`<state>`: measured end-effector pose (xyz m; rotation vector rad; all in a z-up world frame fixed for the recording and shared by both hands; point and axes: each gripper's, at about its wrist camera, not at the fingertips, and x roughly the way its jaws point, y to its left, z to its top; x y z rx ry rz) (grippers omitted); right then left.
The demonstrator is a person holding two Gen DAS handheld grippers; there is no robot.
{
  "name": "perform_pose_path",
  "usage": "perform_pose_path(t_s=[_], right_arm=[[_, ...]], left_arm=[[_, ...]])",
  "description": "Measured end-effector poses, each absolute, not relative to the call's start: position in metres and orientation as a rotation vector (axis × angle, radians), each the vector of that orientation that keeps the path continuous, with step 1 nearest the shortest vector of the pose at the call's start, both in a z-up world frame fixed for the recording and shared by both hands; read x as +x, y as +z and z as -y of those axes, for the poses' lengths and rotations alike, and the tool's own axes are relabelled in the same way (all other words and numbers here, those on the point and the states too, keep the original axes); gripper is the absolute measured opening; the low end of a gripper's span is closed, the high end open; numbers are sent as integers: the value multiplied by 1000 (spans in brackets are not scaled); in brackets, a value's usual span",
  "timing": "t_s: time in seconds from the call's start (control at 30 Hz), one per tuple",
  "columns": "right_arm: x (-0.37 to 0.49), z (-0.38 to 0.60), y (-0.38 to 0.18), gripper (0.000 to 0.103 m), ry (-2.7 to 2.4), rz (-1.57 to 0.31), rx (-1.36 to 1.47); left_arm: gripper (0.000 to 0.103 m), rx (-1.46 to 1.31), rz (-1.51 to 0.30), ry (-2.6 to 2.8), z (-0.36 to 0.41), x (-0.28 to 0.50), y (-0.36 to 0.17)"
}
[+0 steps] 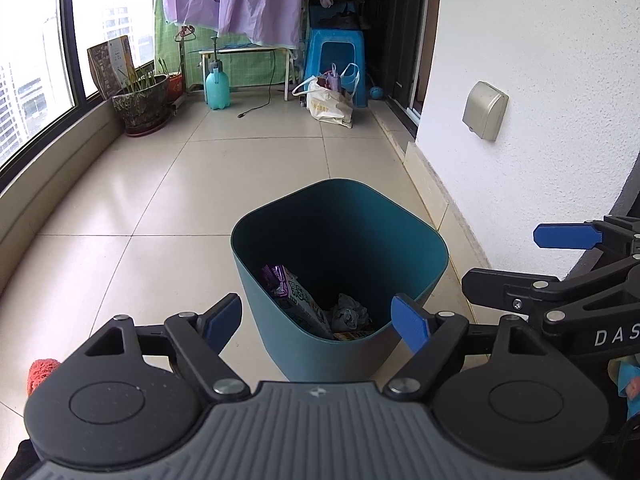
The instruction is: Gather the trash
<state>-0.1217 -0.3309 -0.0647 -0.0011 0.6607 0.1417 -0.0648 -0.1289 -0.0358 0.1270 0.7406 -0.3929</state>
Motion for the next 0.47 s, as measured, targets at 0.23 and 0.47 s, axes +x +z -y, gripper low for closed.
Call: perform_pose_path(t_s=[0.23, 0.47], right_arm=[[-121, 329, -66, 103, 142, -667, -9], [-119, 330, -64, 103, 135, -673, 2]], left_arm=[[82, 101, -741, -392, 127, -64, -37], [82, 89, -762, -394, 128, -61, -39]])
